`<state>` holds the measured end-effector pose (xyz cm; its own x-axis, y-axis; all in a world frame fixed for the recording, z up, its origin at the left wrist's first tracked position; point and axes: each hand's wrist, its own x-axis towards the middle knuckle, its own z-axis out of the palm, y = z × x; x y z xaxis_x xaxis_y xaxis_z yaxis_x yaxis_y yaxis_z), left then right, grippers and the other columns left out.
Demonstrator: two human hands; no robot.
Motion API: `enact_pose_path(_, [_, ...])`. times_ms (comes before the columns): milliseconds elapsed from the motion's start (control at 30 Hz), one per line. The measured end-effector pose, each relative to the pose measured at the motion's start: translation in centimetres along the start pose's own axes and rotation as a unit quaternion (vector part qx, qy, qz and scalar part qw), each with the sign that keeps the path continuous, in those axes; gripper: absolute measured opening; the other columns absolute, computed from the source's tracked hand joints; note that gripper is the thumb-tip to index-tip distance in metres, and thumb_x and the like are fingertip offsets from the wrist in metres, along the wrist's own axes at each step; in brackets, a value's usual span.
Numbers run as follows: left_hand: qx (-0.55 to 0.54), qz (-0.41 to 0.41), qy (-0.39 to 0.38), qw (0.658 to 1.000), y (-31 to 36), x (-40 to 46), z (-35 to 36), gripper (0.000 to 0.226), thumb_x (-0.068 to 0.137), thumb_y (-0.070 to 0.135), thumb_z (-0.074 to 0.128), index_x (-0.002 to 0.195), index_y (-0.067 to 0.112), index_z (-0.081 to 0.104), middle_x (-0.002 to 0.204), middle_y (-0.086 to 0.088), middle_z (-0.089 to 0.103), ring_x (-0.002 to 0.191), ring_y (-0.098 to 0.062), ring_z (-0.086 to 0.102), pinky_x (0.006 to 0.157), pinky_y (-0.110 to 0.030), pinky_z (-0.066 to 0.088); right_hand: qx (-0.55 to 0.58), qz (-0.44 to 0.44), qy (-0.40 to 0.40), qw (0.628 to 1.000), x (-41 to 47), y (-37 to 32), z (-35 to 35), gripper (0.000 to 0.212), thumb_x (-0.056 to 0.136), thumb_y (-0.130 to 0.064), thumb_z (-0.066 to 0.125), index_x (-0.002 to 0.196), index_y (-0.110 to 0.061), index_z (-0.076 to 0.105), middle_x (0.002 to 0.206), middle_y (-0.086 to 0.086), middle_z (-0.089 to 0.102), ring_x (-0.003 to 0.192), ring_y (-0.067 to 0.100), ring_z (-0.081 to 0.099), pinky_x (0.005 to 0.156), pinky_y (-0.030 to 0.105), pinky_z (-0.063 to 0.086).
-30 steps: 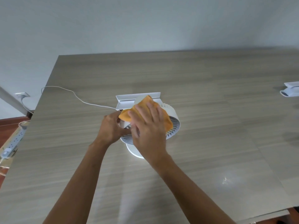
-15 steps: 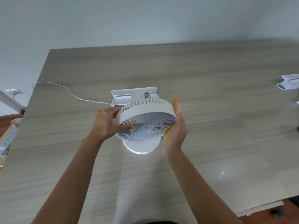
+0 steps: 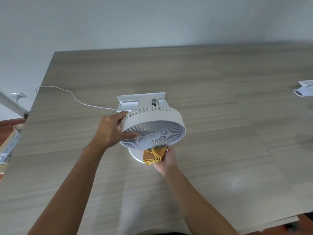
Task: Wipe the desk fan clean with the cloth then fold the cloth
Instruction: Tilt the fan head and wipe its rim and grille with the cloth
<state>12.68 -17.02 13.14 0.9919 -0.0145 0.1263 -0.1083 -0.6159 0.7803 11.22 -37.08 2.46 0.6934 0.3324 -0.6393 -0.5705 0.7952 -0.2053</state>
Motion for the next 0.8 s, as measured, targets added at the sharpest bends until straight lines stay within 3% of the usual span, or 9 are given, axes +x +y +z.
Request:
enact_pose_path(167, [0.002,-0.006,-0.003,1.0,-0.4,0.2,0.3,0.082,0.044,0.06,0.082,0.117,0.026,0.069,0.093,-0.001,0.075,0.086,-0.028,0.071,0.08,-0.048,0.058,-0.013,-0.001,-0.023,1.0,-0.3,-1.5,-0.2,0.045,0.1,-0.022,0.037,0.139,-0.007,0.05,0.145,0.018,0.049,0.136,0.038,0.043,0.114,0.053,0.032])
enact_pose_path(267, [-0.002,-0.006,-0.003,1.0,-0.3,0.4,0.8,0.08,0.044,0.06,0.082,0.116,0.029,0.069,0.091,-0.002,0.075,0.085,-0.029,0.07,0.079,-0.048,0.057,-0.042,-0.053,-0.008,0.998,-1.4,-3.2,0.3,0.042,0.09,-0.022,0.045,0.127,-0.005,0.06,0.128,0.018,0.063,0.121,0.037,0.056,0.109,0.052,0.038])
enact_pose_path(333, [0.002,-0.007,-0.005,1.0,-0.1,0.6,1.0,0.078,0.043,0.061,0.082,0.114,0.033,0.066,0.087,-0.004,0.074,0.082,-0.031,0.069,0.078,-0.049,0.056,-0.078,-0.089,0.029,0.993,-2.5,-4.3,0.5,0.036,0.086,-0.024,0.049,0.114,-0.008,0.065,0.114,0.016,0.068,0.105,0.034,0.062,0.1,0.049,0.046])
enact_pose_path(433, [0.002,-0.008,-0.005,1.0,-0.1,0.7,1.0,0.075,0.044,0.062,0.082,0.111,0.032,0.067,0.085,-0.005,0.074,0.08,-0.034,0.068,0.076,-0.05,0.056,-0.146,-0.15,0.085,0.974,-4.2,-5.9,1.1,0.027,0.095,-0.03,0.047,0.097,-0.015,0.069,0.092,0.009,0.069,0.081,0.024,0.068,0.073,0.036,0.057])
enact_pose_path(500, [0.003,-0.013,-0.004,1.0,0.0,0.8,1.0,0.075,0.044,0.062,0.082,0.11,0.027,0.069,0.086,-0.005,0.074,0.08,-0.034,0.068,0.076,-0.049,0.056,-0.217,-0.216,0.11,0.945,-5.7,-6.7,2.6,0.028,0.094,-0.04,0.054,0.092,-0.019,0.073,0.084,0.003,0.07,0.075,0.016,0.068,0.07,0.032,0.057])
enact_pose_path(567, [0.008,-0.016,-0.005,1.0,0.1,0.8,1.1,0.075,0.044,0.062,0.081,0.109,0.027,0.069,0.086,-0.004,0.074,0.081,-0.033,0.068,0.077,-0.049,0.056,-0.29,-0.313,0.108,0.898,-6.9,-6.8,4.2,0.028,0.094,-0.045,0.055,0.101,-0.025,0.074,0.096,-0.009,0.073,0.09,0.006,0.068,0.083,0.031,0.053])
enact_pose_path(633, [0.004,-0.018,-0.005,1.0,0.0,0.8,1.2,0.074,0.044,0.061,0.082,0.109,0.029,0.068,0.087,-0.004,0.074,0.081,-0.033,0.067,0.077,-0.049,0.056,-0.361,-0.416,0.075,0.831,-7.7,-6.2,5.6,0.031,0.101,-0.034,0.045,0.123,-0.028,0.066,0.125,-0.019,0.066,0.121,-0.001,0.056,0.103,0.028,0.043])
enact_pose_path(700, [-0.005,-0.017,-0.004,1.0,-0.1,0.7,1.1,0.074,0.045,0.06,0.083,0.11,0.032,0.065,0.087,-0.005,0.074,0.082,-0.034,0.067,0.077,-0.05,0.056,-0.444,-0.511,0.079,0.732,-7.8,-5.3,6.5,0.036,0.103,-0.025,0.04,0.131,-0.029,0.061,0.137,-0.015,0.058,0.134,0.002,0.046,0.111,0.036,0.038])
enact_pose_path(800, [-0.009,-0.016,-0.004,1.0,0.0,0.5,1.1,0.072,0.045,0.06,0.083,0.109,0.03,0.068,0.086,-0.004,0.073,0.081,-0.033,0.067,0.077,-0.05,0.056,-0.523,-0.628,0.09,0.569,-6.8,-4.6,7.2,0.036,0.1,-0.017,0.043,0.131,-0.015,0.061,0.138,-0.001,0.059,0.136,0.015,0.047,0.11,0.047,0.039])
